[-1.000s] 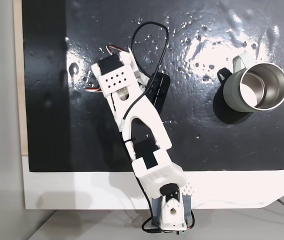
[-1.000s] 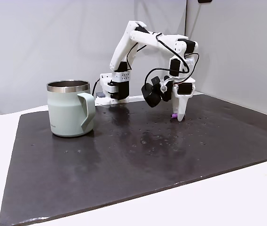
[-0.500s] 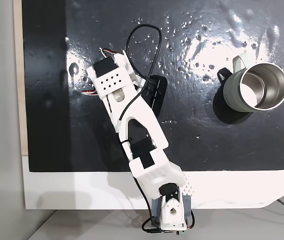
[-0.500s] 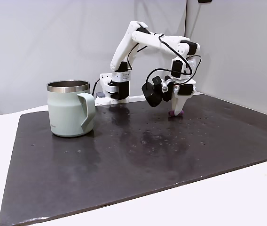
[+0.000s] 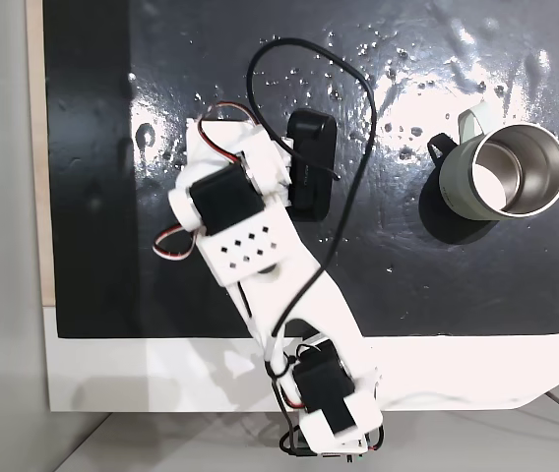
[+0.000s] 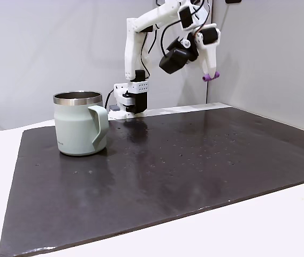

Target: Grasp a pengrip and put it in the cup.

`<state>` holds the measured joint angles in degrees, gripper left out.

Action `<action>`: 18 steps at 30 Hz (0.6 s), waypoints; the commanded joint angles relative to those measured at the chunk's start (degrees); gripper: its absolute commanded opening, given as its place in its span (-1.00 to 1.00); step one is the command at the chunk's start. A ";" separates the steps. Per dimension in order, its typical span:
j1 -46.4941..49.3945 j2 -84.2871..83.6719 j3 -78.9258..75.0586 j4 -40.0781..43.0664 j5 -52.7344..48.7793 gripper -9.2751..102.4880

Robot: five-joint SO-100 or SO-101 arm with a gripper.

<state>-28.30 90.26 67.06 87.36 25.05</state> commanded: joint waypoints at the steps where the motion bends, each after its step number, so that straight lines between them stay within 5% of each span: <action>1: 2.20 6.68 -0.70 0.09 -2.90 -0.83; 9: 12.22 11.95 1.67 5.01 -7.38 -0.83; 18: 38.85 19.78 3.69 8.53 -22.24 -0.83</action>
<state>1.49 106.08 70.93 95.45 7.91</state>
